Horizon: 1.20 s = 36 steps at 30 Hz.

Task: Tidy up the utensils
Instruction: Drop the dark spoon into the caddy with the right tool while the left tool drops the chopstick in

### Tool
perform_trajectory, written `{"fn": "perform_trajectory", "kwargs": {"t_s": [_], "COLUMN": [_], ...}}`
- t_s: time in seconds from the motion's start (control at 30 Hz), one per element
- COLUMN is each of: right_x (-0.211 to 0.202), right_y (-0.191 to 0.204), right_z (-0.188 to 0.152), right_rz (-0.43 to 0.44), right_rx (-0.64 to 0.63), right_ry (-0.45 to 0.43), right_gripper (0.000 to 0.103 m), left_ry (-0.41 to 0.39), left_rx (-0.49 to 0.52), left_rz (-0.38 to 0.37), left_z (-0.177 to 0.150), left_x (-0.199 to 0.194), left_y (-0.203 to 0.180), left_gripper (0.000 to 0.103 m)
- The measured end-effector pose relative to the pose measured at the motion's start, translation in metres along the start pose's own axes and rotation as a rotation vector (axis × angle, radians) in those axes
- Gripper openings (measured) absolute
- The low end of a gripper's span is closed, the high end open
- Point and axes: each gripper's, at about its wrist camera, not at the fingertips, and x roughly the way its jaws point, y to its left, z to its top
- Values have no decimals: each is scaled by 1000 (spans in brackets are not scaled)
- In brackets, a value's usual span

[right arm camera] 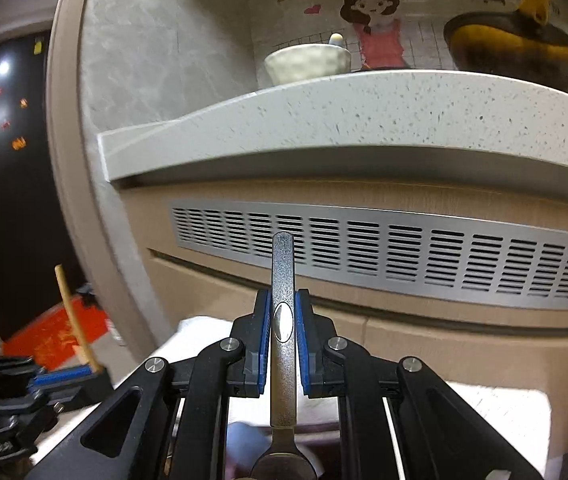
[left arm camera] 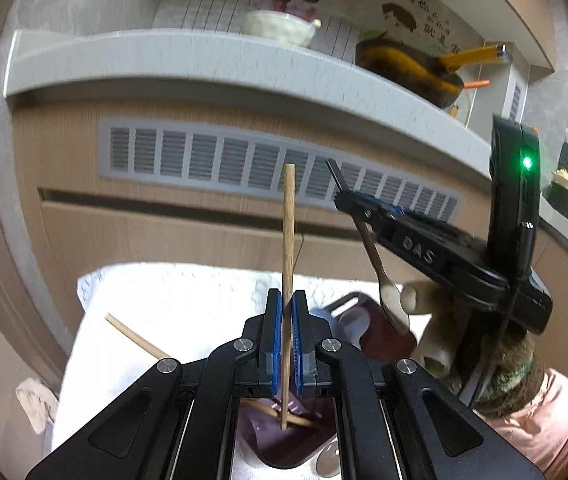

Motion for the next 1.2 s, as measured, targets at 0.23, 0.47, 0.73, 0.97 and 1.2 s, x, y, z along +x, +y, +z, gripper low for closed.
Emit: {"fn": "perform_trajectory", "kwargs": {"t_s": [0.23,0.47,0.73,0.97,1.2], "right_x": [19,0,-35,-96,-170], "right_y": [1,0,-1,-10,-20], "right_z": [-21,-55,-78,-92,-125], "right_rz": [-14,-14,-5,-13,-79], "right_rx": [-37,-67,-75,-96,-195], "right_ry": [61,117,201,211,264], "right_gripper": [12,12,12,25,43], "left_ry": [56,79,89,70,149], "left_rx": [-10,2,-35,54,217], "left_rz": [4,74,97,79,-80], "left_z": [-22,-42,-48,-51,-75], "left_x": [15,18,8,-19,-17], "left_y": [-1,-7,-10,-39,-91], "left_gripper": [5,7,9,24,46]}}
